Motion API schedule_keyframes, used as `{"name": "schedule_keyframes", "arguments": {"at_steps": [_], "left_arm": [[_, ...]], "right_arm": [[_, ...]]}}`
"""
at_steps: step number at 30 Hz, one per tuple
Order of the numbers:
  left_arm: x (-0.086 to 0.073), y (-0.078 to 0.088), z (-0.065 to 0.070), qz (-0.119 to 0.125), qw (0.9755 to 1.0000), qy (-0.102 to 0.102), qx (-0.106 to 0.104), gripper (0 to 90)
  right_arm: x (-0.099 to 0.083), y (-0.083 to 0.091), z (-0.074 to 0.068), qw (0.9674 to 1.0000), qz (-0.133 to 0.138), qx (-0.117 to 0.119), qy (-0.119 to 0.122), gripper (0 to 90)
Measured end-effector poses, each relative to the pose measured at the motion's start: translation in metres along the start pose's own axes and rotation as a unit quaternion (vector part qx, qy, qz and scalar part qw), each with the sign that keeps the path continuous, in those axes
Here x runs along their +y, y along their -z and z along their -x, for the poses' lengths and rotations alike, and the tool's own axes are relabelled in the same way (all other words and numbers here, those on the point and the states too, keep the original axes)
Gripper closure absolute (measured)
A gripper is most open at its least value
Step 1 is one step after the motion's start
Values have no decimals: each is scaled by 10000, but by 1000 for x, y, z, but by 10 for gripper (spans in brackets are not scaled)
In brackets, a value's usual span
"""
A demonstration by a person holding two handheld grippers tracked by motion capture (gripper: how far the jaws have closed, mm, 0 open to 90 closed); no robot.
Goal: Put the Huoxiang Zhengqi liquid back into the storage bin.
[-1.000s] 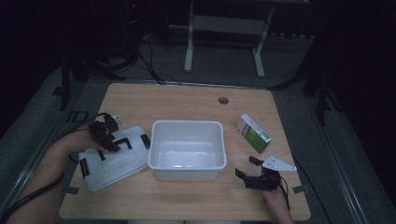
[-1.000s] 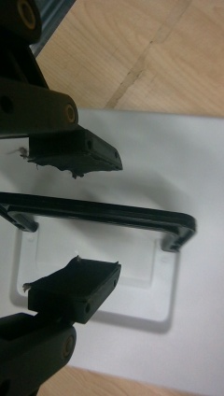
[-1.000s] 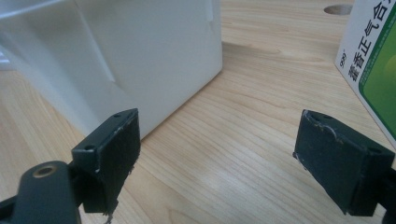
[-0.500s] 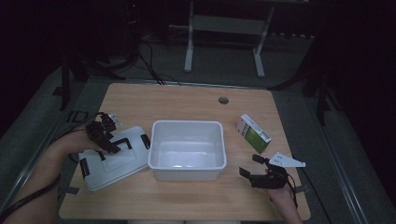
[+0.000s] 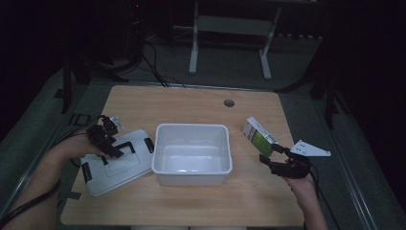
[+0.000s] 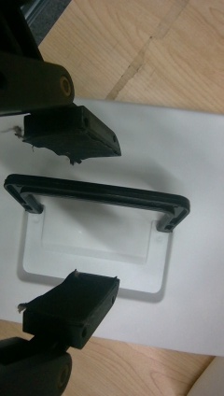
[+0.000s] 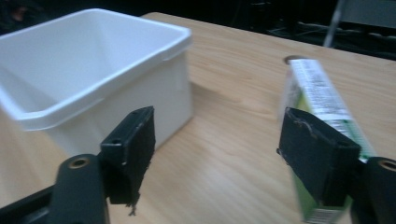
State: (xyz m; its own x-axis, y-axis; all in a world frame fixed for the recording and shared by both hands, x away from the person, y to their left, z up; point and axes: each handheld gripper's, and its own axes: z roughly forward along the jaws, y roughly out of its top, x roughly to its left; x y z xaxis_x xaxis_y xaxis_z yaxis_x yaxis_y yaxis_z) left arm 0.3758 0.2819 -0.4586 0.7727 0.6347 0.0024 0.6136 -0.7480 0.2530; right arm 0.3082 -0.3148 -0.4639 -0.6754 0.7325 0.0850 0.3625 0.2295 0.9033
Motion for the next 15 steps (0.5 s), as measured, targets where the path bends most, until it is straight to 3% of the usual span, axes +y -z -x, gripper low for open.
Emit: {"name": "schedule_keyframes", "arguments": {"at_steps": [7, 15], "left_arm": [[-1, 0, -1, -7, 10000, -13, -42, 314], [0, 0, 0, 14, 10000, -22, -52, 315]], "right_arm": [[12, -4, 29, 9989, -259, -383, 61, 279], [15, -22, 53, 9967, -595, -558, -5, 280]]}}
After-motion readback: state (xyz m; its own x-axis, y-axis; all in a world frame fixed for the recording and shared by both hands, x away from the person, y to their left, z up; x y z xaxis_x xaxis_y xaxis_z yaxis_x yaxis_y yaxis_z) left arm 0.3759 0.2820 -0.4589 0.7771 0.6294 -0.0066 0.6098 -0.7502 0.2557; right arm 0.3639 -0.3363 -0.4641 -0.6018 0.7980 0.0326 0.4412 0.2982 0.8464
